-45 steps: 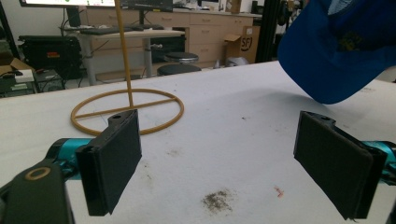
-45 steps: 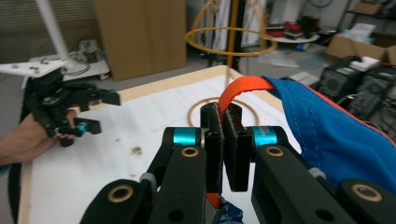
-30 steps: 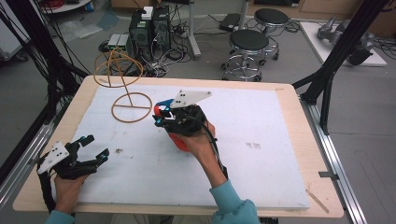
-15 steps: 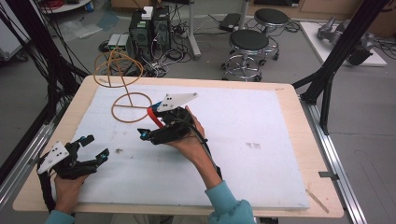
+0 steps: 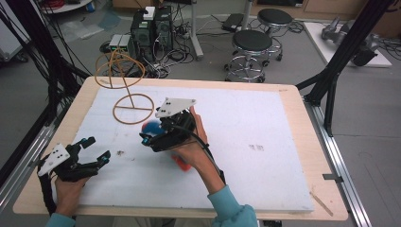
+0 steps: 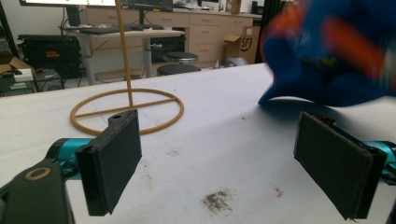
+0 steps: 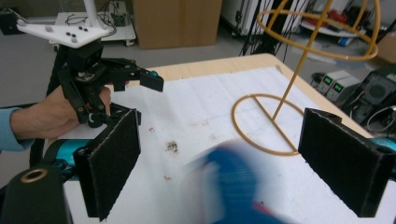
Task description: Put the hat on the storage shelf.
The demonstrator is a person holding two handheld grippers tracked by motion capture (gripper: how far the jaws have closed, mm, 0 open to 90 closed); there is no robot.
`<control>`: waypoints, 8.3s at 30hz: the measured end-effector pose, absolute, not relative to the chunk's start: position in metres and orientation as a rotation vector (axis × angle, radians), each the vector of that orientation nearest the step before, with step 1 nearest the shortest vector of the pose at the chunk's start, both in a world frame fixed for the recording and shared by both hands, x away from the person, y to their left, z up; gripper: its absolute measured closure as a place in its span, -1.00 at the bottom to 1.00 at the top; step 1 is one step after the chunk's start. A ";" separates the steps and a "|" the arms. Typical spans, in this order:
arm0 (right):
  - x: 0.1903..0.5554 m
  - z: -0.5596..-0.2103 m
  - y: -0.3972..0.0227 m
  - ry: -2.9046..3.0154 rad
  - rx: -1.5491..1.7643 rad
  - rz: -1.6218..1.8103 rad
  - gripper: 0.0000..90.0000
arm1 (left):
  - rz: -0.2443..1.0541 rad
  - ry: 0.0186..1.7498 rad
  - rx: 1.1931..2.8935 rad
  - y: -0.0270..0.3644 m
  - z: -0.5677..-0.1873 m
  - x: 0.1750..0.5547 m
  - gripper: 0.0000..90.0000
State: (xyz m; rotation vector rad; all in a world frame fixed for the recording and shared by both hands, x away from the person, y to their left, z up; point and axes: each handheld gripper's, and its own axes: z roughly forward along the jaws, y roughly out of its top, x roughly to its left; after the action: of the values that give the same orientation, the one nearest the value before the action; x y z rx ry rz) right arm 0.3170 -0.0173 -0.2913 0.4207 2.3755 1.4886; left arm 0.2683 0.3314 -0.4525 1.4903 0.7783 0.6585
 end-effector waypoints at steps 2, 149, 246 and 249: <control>0.315 -0.289 -0.018 2.365 0.422 1.494 -0.73 | 0.658 0.778 1.490 0.331 -0.453 0.268 -0.66; 0.236 -0.448 -0.279 1.813 1.051 1.364 -0.73 | 0.363 0.752 2.251 0.124 -0.409 0.319 0.93; 0.235 -0.449 -0.275 1.810 1.059 1.316 -0.74 | 0.682 0.958 1.734 0.298 -0.179 0.435 0.97; 0.235 -0.449 -0.275 1.810 1.058 1.316 -0.74 | 0.685 0.972 1.737 0.294 -0.179 0.446 0.97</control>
State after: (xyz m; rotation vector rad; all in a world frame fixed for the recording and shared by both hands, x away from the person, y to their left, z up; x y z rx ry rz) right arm 0.2351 -0.2747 -0.4486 1.0584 1.8102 1.3162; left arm 0.4461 0.2939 -0.1785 1.7374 0.9724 0.6845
